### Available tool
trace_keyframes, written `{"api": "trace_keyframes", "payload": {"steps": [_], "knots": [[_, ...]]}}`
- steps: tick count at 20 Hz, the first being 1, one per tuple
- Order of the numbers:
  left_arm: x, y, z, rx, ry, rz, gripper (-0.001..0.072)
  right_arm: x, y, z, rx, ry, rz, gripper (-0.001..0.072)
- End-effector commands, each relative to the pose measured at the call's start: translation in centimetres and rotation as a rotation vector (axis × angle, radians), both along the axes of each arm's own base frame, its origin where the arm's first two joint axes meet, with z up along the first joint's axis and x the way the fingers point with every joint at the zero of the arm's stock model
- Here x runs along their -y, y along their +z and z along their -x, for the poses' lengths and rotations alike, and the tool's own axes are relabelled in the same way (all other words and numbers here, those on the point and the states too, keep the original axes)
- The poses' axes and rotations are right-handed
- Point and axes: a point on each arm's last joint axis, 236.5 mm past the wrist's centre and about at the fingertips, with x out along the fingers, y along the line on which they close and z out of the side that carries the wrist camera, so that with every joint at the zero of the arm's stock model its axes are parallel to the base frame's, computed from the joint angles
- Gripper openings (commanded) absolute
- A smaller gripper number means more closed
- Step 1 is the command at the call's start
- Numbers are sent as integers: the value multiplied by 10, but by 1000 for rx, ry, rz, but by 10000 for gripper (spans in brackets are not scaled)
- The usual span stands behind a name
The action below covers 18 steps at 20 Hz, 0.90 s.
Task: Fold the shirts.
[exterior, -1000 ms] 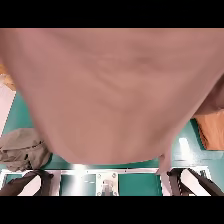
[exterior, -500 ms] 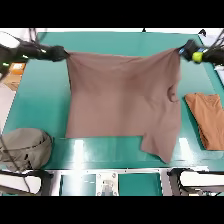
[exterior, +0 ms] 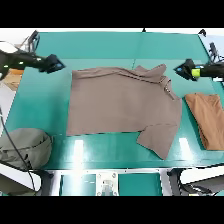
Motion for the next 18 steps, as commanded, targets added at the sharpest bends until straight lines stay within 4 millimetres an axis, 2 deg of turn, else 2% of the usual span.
{"api": "trace_keyframes", "payload": {"steps": [1, 3, 5, 6, 7, 8, 10, 12, 14, 16, 18], "knots": [[-24, -7, 76, -272, -61, 90, 283, 30, -23, 80, -226, 7, 7, 270], [-29, -20, 114, -357, -34, 110, 283, 49, -37, 126, -301, -53, 43, 271], [-33, -47, 163, -435, 7, 70, 304, 62, -55, 175, -392, -154, 44, 273], [-34, -63, 190, -481, 31, 44, 385, 65, -63, 194, -419, -206, 30, 277], [-31, -78, 219, -524, 43, 19, 473, 67, -72, 209, -432, -262, 13, 294], [-26, -91, 243, -560, 50, 9, 516, 69, -80, 221, -440, -305, 2, 295], [-12, -115, 277, -603, 77, 22, 521, 70, -93, 242, -469, -360, -28, 294], [3, -137, 294, -635, 108, 56, 521, 69, -100, 253, -495, -385, -59, 295], [16, -154, 297, -622, 129, 62, 521, 66, -104, 257, -507, -385, -72, 311], [30, -165, 288, -567, 137, 43, 521, 63, -106, 259, -515, -382, -78, 408], [42, -167, 277, -517, 138, 30, 520, 62, -106, 260, -518, -374, -80, 409]]}}
